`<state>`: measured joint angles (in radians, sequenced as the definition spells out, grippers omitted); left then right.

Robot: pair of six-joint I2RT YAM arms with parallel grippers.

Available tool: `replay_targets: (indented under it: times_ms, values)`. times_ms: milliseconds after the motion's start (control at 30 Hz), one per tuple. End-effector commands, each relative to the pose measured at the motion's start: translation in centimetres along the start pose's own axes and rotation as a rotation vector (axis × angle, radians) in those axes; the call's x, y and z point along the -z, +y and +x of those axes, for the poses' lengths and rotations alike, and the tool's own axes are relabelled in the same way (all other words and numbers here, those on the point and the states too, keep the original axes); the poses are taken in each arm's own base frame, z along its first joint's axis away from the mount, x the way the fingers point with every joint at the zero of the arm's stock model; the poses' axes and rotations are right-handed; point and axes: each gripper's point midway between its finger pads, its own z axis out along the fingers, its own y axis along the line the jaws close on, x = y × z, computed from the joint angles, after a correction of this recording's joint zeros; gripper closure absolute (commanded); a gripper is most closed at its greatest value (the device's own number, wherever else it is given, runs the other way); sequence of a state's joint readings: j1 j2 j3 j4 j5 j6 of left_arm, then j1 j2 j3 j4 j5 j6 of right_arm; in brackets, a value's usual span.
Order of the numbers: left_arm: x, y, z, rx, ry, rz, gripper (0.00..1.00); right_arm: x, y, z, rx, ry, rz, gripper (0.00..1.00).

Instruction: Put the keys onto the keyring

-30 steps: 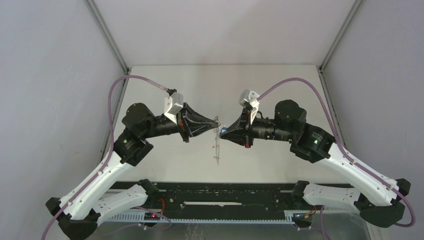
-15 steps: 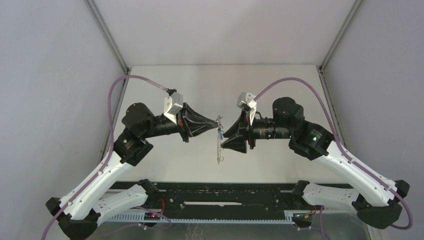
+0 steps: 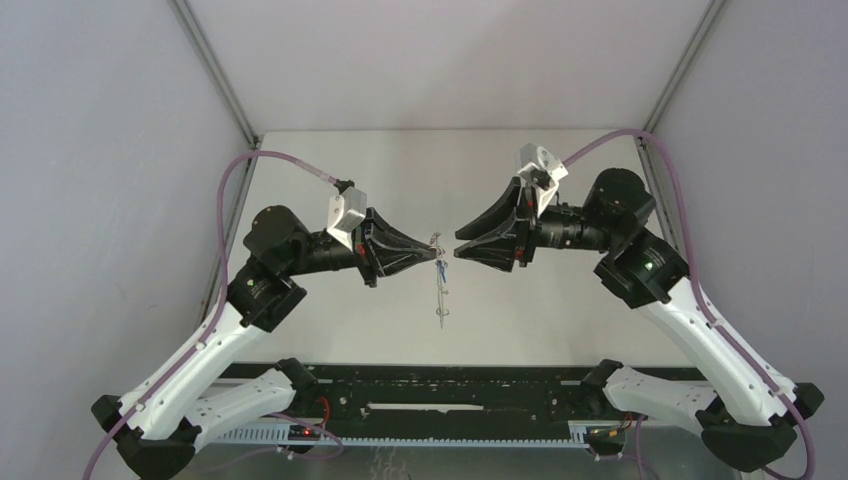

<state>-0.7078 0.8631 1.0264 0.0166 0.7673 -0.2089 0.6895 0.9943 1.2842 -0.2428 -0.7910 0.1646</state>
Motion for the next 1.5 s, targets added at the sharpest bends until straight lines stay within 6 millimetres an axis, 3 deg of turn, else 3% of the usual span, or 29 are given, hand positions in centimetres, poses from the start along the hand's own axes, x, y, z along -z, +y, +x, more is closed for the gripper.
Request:
replay_targets:
  times_ms: [0, 133, 333, 667, 867, 1100, 1233, 1400, 1467]
  values:
    - [0.1, -0.5, -0.8, -0.044, -0.028, 0.024, 1.0, -1.1, 1.2, -1.5, 0.015, -0.038, -0.099, 0.55]
    - [0.1, -0.5, -0.8, -0.045, -0.029, 0.024, 1.0, -1.8, 1.4, -1.2, 0.02, -0.032, -0.119, 0.55]
    - [0.1, -0.4, -0.8, -0.044, -0.03, 0.019, 1.0, -2.3, 1.6, -1.0, 0.014, -0.027, -0.138, 0.66]
    - [0.1, -0.4, -1.0, -0.047, -0.036, 0.019, 1.0, -3.0, 2.0, -0.2, -0.003, -0.004, -0.161, 0.68]
    - [0.1, -0.4, -1.1, -0.048, -0.037, 0.017, 1.0, -3.4, 2.0, 0.1, -0.011, 0.004, -0.17, 0.82]
    - [0.2, -0.6, -1.1, -0.051, -0.039, 0.023, 1.0, -3.8, 1.6, 0.6, -0.02, 0.017, -0.147, 0.69]
    - [0.2, -0.6, -1.1, -0.052, -0.039, 0.022, 1.0, -3.6, 1.8, 0.3, -0.014, 0.009, -0.155, 0.97]
    - [0.3, -0.5, -0.9, -0.05, -0.037, 0.018, 1.0, -3.1, 2.1, 0.8, -0.019, 0.03, -0.166, 1.0]
    - [0.4, -0.2, 0.7, -0.057, 0.01, 0.017, 0.92, -2.5, 1.7, 1.2, -0.019, 0.064, -0.127, 1.0]
